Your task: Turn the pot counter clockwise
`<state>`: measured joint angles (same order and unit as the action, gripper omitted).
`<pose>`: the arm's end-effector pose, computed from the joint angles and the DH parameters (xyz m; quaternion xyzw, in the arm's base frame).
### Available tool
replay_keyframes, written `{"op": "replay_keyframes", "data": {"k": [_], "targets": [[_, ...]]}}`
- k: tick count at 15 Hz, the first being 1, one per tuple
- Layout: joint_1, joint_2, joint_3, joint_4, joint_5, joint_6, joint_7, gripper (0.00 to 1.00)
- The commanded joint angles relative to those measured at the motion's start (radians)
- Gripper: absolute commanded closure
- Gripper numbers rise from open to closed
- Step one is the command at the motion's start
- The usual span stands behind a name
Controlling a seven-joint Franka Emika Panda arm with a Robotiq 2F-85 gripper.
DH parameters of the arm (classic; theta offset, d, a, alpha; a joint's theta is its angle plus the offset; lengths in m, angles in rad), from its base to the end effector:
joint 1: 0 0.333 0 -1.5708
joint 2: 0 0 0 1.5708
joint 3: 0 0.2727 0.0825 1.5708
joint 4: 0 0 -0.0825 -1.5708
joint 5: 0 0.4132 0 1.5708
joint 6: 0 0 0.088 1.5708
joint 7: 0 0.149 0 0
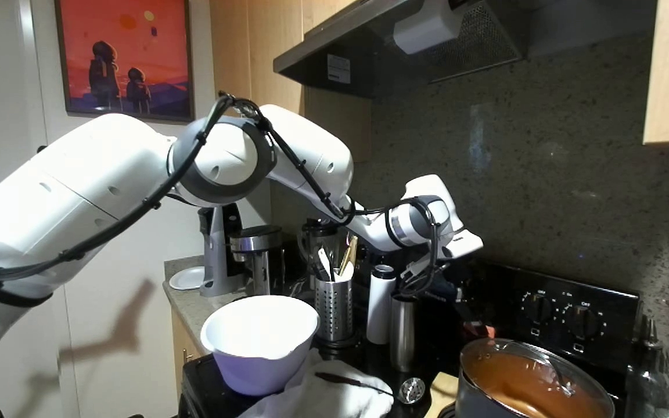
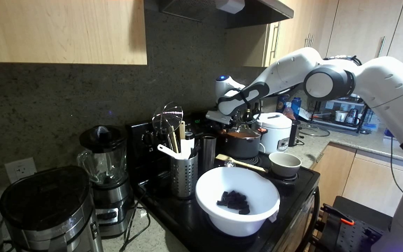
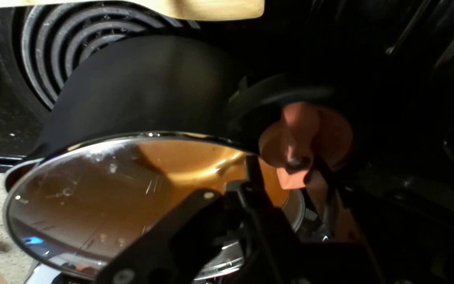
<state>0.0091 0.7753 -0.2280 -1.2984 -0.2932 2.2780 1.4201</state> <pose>0.7563 -0.1514 0.2312 0.7491 -0.6241 0.1983 0.1006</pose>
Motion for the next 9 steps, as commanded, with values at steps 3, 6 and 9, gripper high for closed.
{"op": "replay_keyframes", "data": {"k": [3,6,9], "targets": [[0.011,0.018,-0.004,0.040,0.027,-0.054,-0.024,0.92],[0.014,0.024,-0.002,0.049,0.028,-0.068,-0.024,0.93],[0.006,0.023,0.009,0.056,0.035,-0.077,-0.050,0.93]]}}
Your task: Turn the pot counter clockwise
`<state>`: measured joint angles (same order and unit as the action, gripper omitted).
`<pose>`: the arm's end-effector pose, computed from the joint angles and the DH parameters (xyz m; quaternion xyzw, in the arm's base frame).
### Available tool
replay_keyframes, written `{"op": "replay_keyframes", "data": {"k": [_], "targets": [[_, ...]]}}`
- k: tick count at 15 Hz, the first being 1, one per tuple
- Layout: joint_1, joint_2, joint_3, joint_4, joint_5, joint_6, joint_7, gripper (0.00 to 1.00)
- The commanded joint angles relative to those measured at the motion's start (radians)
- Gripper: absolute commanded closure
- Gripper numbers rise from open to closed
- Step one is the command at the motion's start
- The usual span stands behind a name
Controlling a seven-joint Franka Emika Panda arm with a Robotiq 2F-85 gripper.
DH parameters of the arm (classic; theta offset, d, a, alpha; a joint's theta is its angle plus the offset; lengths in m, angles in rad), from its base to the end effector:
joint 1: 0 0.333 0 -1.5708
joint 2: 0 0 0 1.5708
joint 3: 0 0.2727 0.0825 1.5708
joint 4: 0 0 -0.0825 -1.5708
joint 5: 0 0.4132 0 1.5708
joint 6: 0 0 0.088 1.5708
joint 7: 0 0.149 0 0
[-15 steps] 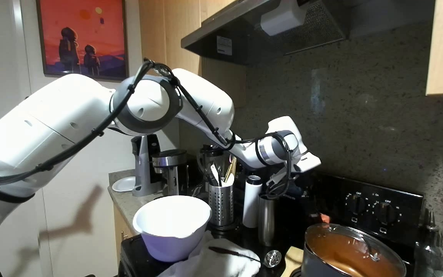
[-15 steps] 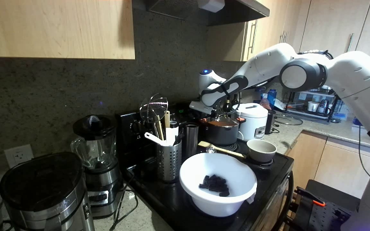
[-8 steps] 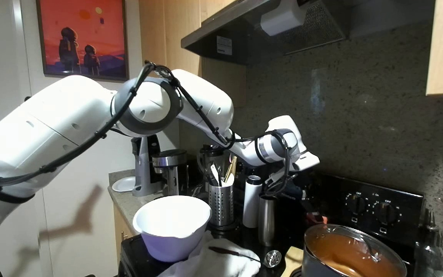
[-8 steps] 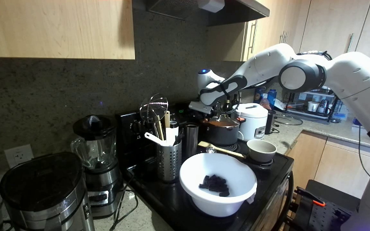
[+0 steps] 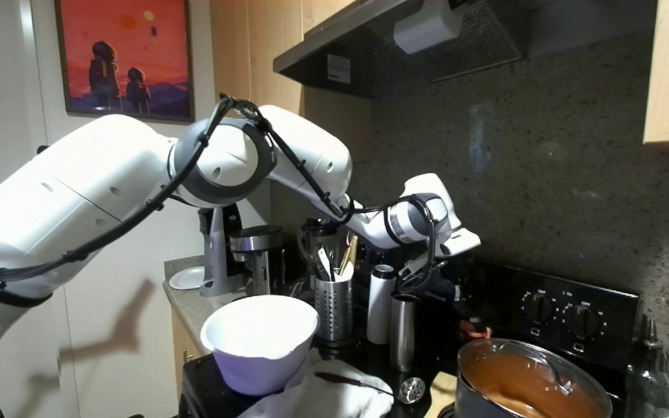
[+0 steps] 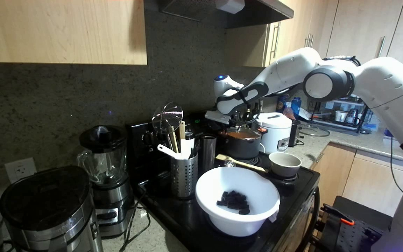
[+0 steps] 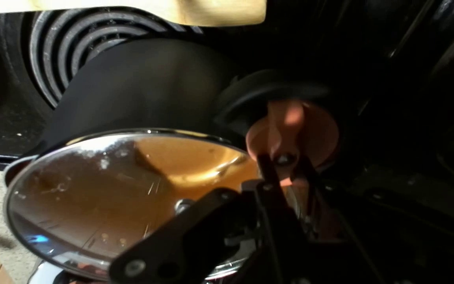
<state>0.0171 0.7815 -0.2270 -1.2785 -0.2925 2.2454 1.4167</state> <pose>0.7577 -0.1453 0.2333 0.7512 -0.6224 0.1923 0.1068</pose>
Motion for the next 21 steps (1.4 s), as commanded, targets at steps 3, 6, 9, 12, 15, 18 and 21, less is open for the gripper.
{"op": "replay_keyframes", "data": {"k": [3,6,9,12,15,18,21], "targets": [[-0.008,0.016,0.013,0.040,0.040,-0.045,-0.085,0.94],[-0.014,0.018,0.020,0.047,0.056,-0.048,-0.144,0.94],[-0.014,0.020,0.018,0.052,0.074,-0.057,-0.181,0.94],[0.005,0.018,-0.003,0.047,0.065,-0.078,-0.136,0.93],[0.017,0.010,-0.012,0.035,0.061,-0.090,-0.093,0.93],[0.021,0.003,-0.015,0.028,0.065,-0.099,-0.046,0.94],[0.019,-0.002,-0.013,0.025,0.071,-0.117,0.001,0.94]]}}
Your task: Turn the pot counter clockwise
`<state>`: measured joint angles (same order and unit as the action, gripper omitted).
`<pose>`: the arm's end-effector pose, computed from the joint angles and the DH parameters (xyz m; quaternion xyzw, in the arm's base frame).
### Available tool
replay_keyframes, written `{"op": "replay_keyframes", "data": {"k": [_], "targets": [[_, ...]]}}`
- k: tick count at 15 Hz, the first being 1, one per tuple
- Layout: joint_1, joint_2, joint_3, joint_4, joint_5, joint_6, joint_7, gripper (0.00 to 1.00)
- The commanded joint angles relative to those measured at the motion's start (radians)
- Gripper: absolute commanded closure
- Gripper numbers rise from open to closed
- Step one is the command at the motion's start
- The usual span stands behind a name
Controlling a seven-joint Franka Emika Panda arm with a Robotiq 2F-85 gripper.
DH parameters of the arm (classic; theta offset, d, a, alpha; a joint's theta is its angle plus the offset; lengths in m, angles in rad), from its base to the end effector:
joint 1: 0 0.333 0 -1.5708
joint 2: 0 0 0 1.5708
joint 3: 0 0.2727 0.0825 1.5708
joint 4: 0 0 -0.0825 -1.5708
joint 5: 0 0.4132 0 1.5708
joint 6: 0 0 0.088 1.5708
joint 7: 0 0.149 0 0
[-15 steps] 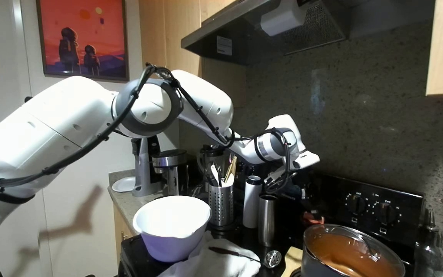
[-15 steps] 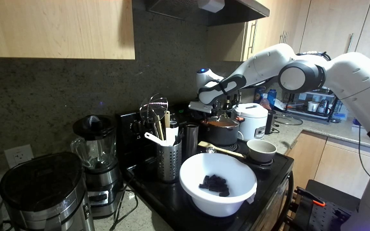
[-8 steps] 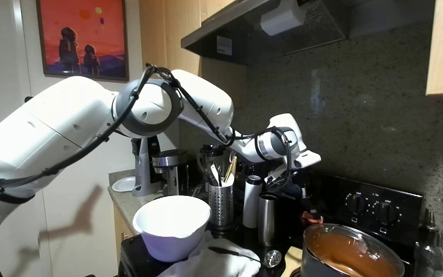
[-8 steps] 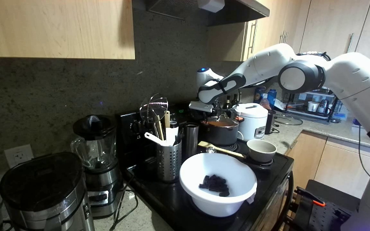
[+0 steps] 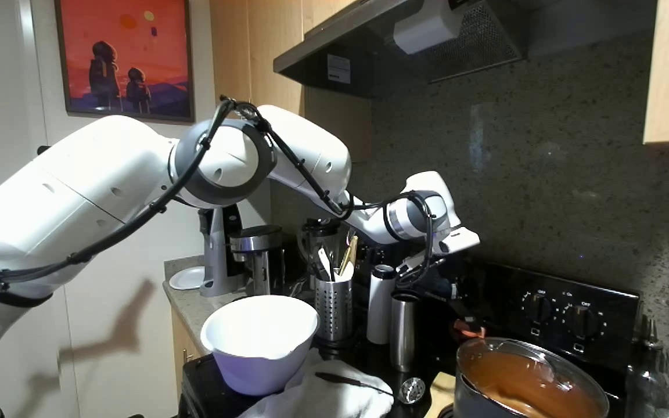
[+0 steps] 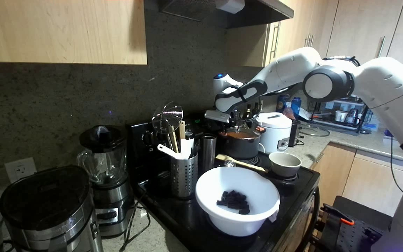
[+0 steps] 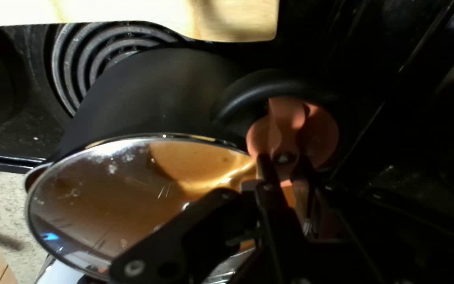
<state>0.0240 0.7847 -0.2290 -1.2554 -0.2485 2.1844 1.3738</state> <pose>0.7557 -0.1399 0.2358 0.7583 -0.6206 0.1669 0.1095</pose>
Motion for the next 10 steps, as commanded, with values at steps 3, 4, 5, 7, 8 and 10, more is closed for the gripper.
{"op": "replay_keyframes", "data": {"k": [3,4,5,7,8,10], "targets": [[0.012,-0.006,-0.010,0.001,0.033,-0.075,0.100,0.94],[0.011,-0.007,-0.008,0.001,0.038,-0.085,0.120,0.94],[0.012,-0.007,-0.008,0.001,0.039,-0.092,0.141,0.94],[0.009,-0.008,-0.002,0.004,0.051,-0.109,0.179,0.94],[0.008,-0.008,0.001,0.006,0.057,-0.118,0.193,0.94],[0.003,-0.007,0.010,0.010,0.082,-0.137,0.220,0.94]]}}
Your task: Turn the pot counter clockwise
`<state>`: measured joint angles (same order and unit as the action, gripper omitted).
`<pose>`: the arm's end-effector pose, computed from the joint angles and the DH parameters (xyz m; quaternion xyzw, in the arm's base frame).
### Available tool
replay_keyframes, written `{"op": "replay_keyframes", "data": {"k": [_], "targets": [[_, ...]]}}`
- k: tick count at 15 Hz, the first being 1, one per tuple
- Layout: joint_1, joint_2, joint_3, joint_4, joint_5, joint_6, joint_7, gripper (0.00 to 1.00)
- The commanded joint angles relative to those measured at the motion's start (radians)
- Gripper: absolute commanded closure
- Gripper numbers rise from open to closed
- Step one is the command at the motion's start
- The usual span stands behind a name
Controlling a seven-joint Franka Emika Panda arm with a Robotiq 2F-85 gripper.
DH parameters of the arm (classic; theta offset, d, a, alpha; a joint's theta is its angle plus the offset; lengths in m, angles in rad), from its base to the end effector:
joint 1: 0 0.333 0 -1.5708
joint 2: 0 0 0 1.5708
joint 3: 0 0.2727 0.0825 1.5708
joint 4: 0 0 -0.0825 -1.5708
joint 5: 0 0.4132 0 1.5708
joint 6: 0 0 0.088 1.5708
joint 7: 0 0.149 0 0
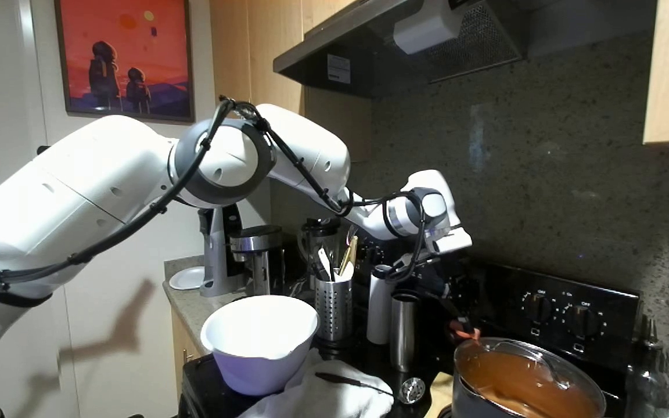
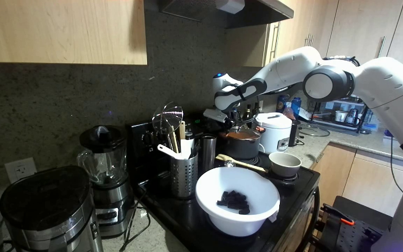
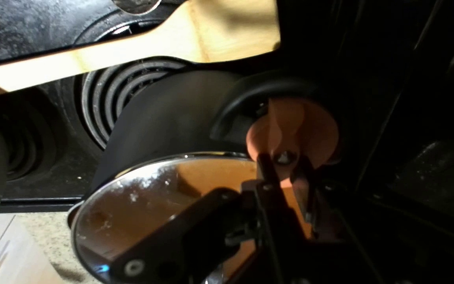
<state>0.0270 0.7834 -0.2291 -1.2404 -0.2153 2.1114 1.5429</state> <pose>0.7498 -0.1370 0.2365 0.6962 -0.6949 0.1477 0.1033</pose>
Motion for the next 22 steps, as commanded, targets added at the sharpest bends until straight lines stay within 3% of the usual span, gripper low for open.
{"op": "replay_keyframes", "data": {"k": [1,9,22], "targets": [[-0.002,-0.005,0.014,-0.002,0.060,-0.073,0.065,0.94],[-0.012,0.008,0.018,0.011,0.125,-0.108,0.214,0.94],[0.014,0.000,-0.003,0.001,0.093,-0.159,0.468,0.95]]}}
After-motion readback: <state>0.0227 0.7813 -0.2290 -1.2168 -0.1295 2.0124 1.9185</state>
